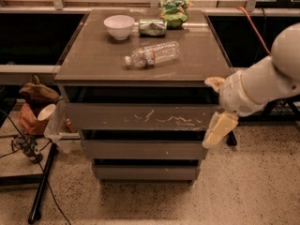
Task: Open middle drawer
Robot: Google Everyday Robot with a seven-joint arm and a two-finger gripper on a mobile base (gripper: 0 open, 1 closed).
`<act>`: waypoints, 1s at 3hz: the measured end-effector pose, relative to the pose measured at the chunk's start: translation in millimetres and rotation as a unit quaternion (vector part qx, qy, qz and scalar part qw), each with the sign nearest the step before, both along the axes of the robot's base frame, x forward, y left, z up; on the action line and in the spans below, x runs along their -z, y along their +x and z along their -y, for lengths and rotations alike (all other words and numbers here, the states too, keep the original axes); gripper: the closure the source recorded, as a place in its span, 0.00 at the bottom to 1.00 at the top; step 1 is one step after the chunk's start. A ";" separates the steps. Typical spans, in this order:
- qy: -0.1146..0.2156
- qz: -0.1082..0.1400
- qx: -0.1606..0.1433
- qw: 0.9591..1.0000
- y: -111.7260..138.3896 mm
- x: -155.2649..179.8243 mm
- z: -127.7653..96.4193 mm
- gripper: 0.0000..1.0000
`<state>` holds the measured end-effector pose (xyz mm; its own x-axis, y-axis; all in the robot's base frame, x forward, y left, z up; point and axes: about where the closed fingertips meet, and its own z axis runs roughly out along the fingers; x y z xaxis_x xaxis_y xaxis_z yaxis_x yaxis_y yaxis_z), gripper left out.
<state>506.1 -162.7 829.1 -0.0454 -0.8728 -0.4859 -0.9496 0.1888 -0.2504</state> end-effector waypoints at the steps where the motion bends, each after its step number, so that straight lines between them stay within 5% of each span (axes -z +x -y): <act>1: 0.061 -0.014 -0.022 0.998 6.1 58.4 -24.0 0.00; 2: 0.114 -0.012 -0.069 0.991 27.4 136.4 -49.2 0.00; 3: 0.114 -0.012 -0.069 0.991 27.4 136.4 -49.3 0.00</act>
Offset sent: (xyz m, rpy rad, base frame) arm 0.0311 0.0638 -0.1755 0.2969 0.0448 0.2037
